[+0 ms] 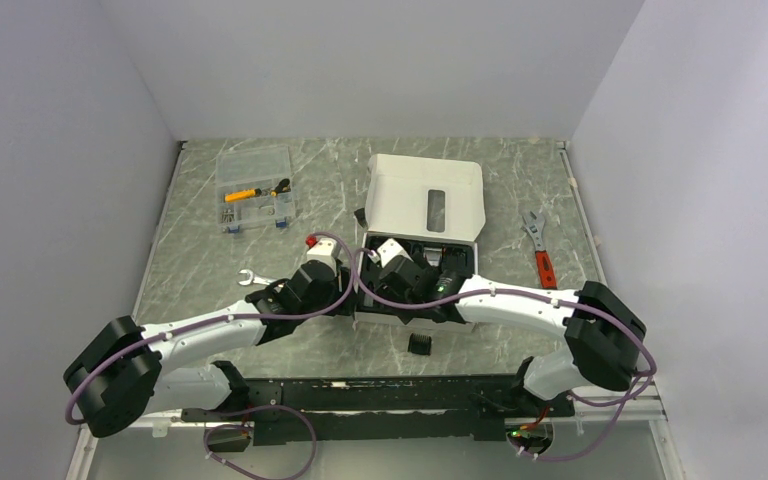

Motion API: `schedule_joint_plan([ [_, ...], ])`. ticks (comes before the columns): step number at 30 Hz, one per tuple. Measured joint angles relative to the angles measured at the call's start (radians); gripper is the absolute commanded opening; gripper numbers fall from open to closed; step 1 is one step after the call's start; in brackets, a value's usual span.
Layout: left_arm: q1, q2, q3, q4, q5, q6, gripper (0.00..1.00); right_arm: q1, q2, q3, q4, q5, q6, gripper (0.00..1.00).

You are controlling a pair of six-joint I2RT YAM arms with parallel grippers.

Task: Sort the hair-cutting tools
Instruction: Adjust the haircut tool in the storage box.

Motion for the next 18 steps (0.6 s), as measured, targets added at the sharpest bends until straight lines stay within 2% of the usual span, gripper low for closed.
schedule_joint_plan([
  [18,0.003,-0.002,-0.007,-0.005,-0.007,0.001,0.67,0.011,-0.005,-0.033,0.099,0.169,0.094,0.74],
])
